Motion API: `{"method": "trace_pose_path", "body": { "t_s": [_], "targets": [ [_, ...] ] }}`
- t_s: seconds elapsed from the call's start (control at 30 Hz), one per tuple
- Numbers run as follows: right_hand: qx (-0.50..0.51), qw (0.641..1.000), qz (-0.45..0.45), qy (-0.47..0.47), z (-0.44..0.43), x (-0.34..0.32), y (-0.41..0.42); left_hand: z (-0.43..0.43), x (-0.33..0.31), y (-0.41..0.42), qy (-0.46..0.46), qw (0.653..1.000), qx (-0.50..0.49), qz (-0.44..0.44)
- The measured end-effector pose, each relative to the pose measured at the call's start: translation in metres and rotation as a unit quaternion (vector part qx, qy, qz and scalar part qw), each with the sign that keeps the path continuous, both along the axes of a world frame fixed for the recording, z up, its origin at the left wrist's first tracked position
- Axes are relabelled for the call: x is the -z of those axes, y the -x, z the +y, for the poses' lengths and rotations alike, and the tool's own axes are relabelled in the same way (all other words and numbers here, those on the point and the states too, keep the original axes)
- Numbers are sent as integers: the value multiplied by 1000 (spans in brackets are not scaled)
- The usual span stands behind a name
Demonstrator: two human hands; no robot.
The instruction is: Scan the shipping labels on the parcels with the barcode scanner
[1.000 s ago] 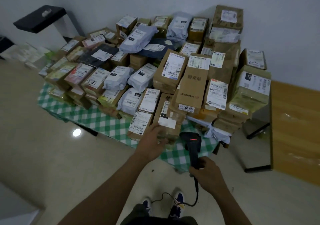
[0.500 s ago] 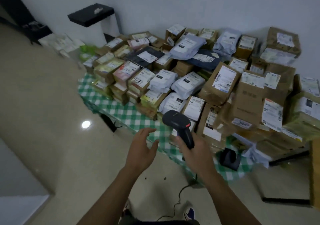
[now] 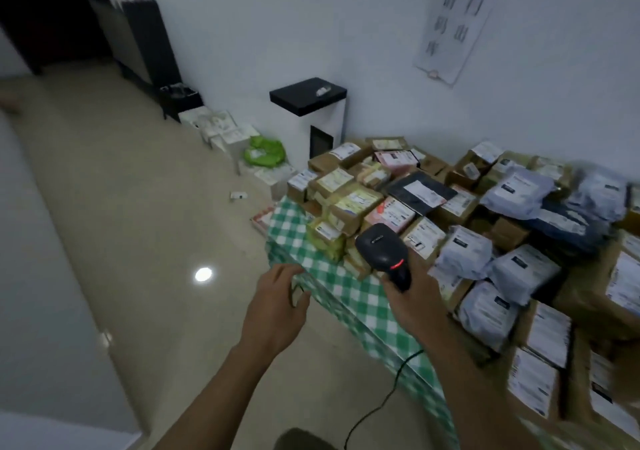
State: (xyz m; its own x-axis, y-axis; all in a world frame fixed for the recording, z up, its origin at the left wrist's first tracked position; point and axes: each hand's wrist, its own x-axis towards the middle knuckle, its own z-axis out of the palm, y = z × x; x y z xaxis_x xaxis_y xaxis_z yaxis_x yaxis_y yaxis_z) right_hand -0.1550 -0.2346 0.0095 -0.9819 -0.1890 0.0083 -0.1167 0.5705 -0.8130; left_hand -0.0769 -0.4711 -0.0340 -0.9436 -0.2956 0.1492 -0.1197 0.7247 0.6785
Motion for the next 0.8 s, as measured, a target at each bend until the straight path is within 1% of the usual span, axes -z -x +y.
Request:
{"method": "trace_pose_path", "body": {
  "t_s": [0.07, 0.13, 0.3, 0.37, 0.4, 0.5, 0.57, 0.7, 0.8],
  "targets": [
    [-19, 999, -14, 34, -32, -12, 16, -26, -4, 14, 5, 1000, -14, 4],
    [-20, 998, -43, 45, -60, -21, 34, -49, -7, 31, 18, 1000, -10, -1],
    [10, 992, -93, 83, -120, -30, 88, -102, -14, 81, 49, 999, -22, -6],
    [13, 991, -98, 86, -150, -29, 116, -128, -11, 108, 58, 998, -24, -5],
    [14, 990, -99, 102, -165, -29, 132, -142, -10, 124, 58, 998, -22, -6],
    [15, 982, -92, 164, -206, -26, 188, -183, -4, 189, 88, 996, -15, -14],
    [18, 973, -104, 203, -234, -30, 227, -208, -3, 237, 108, 994, -10, -32],
    [58, 951, -143, 268, -270, -36, 304, -237, -15, 333, 109, 993, 38, -40],
    [78, 945, -154, 277, -289, -43, 351, -251, -29, 394, 113, 991, 67, -24]
  ]
}}
